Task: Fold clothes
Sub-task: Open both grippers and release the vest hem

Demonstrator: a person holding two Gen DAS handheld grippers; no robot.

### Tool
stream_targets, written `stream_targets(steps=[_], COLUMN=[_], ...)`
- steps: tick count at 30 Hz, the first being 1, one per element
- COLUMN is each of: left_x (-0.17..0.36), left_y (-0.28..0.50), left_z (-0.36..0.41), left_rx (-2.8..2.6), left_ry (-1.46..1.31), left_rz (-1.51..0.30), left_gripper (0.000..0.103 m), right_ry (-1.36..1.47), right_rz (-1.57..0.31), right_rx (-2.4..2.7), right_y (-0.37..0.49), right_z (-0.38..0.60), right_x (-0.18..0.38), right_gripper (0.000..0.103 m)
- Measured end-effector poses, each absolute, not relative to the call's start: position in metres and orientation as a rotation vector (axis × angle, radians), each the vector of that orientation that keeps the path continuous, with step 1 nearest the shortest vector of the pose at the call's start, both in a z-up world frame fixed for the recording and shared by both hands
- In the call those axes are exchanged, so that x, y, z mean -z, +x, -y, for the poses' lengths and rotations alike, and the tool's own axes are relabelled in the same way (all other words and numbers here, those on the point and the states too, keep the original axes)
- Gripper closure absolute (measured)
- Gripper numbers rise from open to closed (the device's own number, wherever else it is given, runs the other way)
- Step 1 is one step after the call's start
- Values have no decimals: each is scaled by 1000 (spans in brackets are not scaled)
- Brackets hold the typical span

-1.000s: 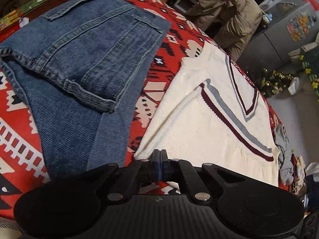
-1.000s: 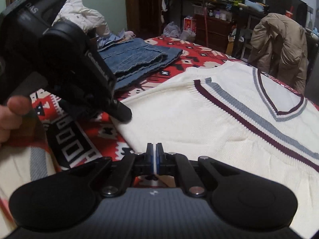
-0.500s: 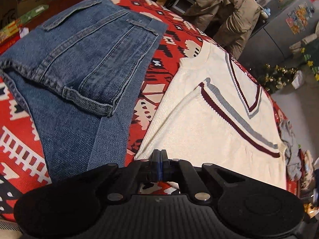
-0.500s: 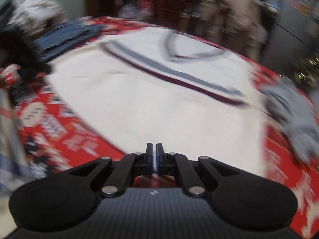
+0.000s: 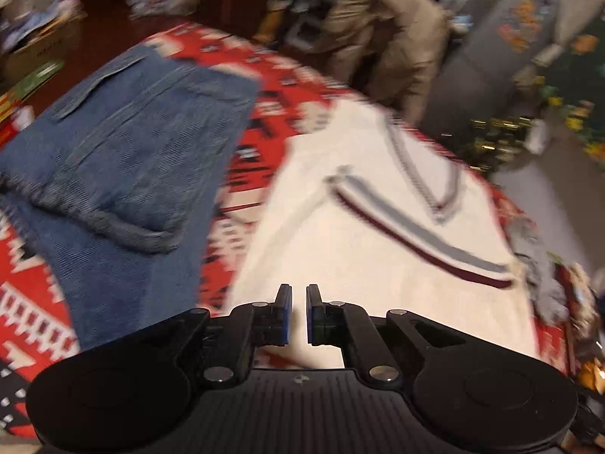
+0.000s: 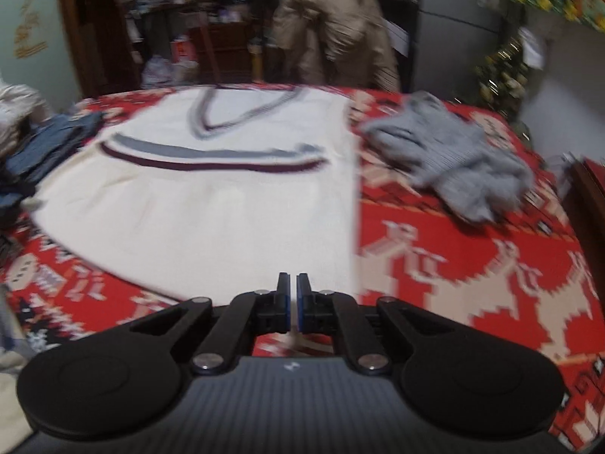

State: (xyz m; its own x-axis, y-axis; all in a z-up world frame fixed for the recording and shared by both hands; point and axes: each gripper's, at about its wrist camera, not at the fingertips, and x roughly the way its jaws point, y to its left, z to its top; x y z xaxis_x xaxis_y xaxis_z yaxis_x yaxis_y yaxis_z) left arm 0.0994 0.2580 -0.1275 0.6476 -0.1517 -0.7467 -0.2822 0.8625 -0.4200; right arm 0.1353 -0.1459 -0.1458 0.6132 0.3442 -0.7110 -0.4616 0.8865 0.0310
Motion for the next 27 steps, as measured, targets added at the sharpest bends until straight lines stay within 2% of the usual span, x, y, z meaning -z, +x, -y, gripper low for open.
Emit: stream_targets(steps=[11, 14, 20, 27], left_x=[152, 157, 158, 146], left_y=[119, 117, 103, 95], left_z=[-210, -228, -281, -307], left_rx=[90, 45, -131, -273], left_ry=[-407, -495, -712, -760], left_rz=[-1051, -1070, -1039, -934], left_gripper=[97, 99, 99, 99], right_ry=[-191, -182, -135, -137], right_rz=[-798, -803, -815, -814], right_rx=[-560, -547, -482, -446], right_y=[128, 130, 136, 138], right_z=[77, 82, 104, 108], right_x=[165, 166, 166, 165], right_gripper=[97, 97, 97, 97])
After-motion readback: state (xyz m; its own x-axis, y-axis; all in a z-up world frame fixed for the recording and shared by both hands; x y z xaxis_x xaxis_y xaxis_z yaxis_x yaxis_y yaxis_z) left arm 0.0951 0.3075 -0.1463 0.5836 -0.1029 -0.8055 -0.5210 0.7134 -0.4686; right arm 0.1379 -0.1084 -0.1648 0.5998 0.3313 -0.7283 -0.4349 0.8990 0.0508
